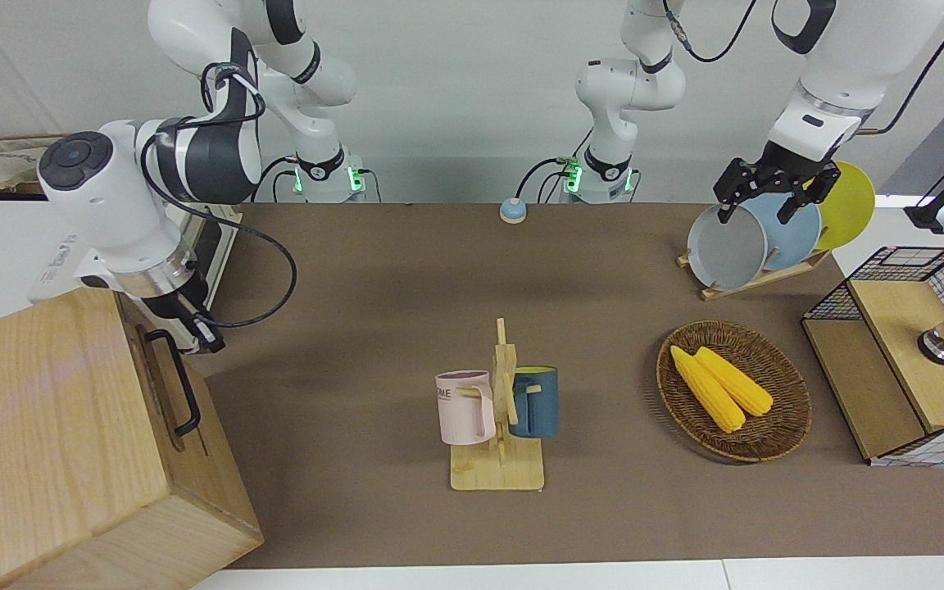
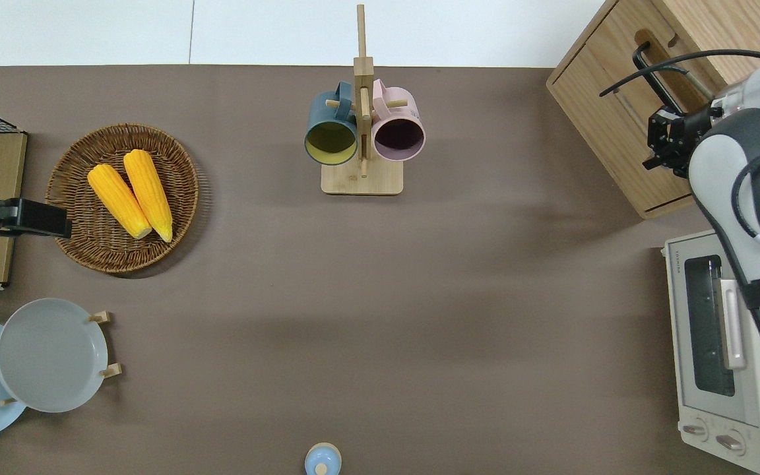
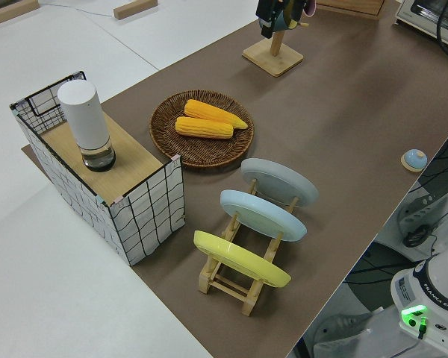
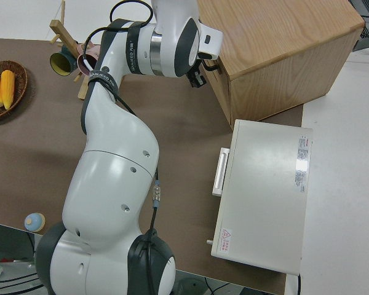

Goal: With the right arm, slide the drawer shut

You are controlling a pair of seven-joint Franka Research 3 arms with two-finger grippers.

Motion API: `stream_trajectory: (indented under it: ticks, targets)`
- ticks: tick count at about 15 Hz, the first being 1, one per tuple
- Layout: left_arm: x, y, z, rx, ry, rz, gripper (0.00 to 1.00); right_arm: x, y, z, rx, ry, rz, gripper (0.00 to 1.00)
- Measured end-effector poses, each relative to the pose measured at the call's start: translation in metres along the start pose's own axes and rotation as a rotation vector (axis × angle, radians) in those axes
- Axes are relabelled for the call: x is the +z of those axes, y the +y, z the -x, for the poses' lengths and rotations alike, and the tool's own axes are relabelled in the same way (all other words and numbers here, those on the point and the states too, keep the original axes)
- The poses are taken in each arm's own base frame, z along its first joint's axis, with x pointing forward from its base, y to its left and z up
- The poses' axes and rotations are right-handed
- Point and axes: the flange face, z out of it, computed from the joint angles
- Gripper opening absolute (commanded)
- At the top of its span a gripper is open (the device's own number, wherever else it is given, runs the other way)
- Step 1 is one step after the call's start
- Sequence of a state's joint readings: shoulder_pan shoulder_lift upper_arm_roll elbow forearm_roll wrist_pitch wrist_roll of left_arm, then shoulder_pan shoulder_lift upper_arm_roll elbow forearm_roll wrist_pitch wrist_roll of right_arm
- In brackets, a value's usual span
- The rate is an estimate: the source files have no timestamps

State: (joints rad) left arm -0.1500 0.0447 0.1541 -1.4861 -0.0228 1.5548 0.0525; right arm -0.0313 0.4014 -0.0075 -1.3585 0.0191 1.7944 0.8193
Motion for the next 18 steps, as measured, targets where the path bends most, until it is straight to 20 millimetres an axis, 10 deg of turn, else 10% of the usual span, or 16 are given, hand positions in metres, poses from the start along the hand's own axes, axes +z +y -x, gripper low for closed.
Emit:
stream_trajectory:
  ticks: [7,18]
  targets:
    - [0.000,0.000,0.000,0.000,0.000,0.000,1.00,-0.035,-0.018,0.053,-0.174,-0.022,0.025,0.000]
    - [0.000,0.000,0.000,0.000,0.000,0.000,1.00,-0.119,0.065,0.071,-0.658,-0.096,0.067,0.000]
